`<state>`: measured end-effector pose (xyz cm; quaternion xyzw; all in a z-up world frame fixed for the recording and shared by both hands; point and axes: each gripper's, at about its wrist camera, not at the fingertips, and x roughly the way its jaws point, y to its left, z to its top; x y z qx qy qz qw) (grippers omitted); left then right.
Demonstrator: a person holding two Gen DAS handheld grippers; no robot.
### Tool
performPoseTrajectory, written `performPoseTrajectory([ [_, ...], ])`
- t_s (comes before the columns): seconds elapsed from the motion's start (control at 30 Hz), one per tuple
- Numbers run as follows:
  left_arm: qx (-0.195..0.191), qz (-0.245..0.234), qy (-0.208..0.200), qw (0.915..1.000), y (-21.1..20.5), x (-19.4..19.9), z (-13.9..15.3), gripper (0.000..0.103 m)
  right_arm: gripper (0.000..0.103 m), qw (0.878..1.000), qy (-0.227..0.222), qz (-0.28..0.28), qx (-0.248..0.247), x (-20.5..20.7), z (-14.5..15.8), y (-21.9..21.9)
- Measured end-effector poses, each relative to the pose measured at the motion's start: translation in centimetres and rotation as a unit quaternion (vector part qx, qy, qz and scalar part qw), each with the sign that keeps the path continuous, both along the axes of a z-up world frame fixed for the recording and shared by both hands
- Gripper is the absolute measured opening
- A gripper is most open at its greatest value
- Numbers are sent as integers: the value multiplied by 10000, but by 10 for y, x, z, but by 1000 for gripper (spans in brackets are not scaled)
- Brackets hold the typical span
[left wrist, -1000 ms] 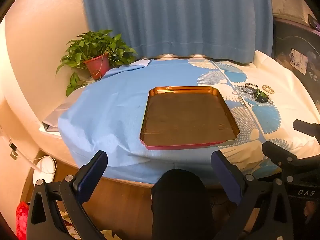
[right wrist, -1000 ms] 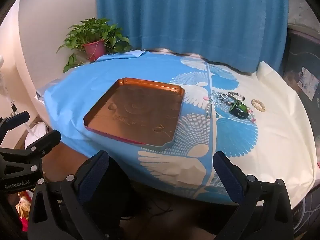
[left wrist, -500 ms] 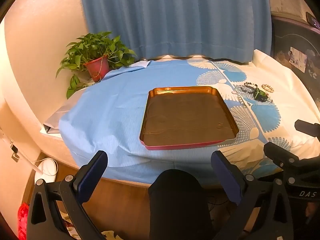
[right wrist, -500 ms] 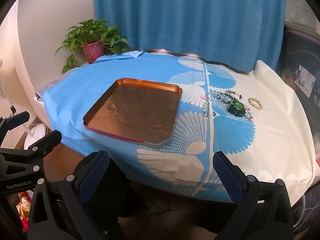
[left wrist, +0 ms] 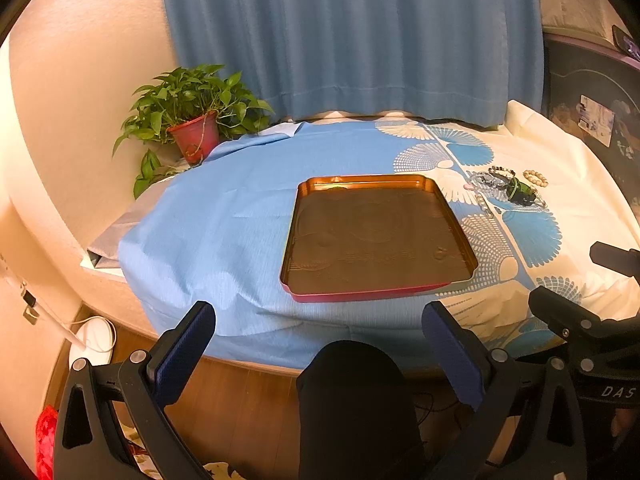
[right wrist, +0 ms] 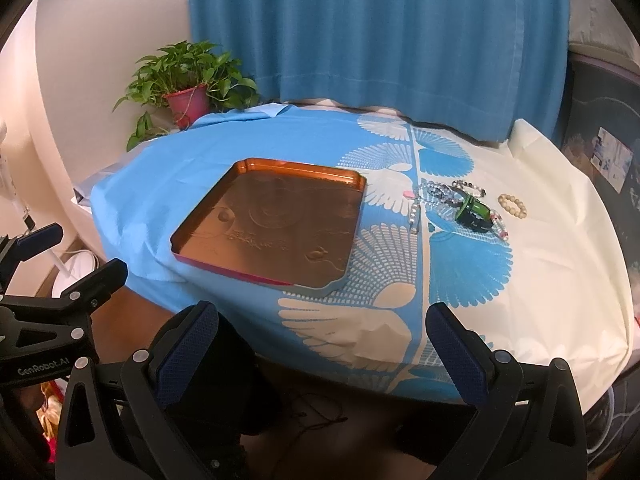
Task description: Organize jewelry
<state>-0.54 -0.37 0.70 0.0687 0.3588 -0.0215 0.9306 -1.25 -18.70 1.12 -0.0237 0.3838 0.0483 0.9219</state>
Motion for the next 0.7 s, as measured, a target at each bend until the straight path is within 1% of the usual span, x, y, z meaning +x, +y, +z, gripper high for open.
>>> performPoseTrajectory([
  [0.7,17,-3,-21,10000,-1,2,4,102,103,10000,1,-6,18,-1,2,-2],
])
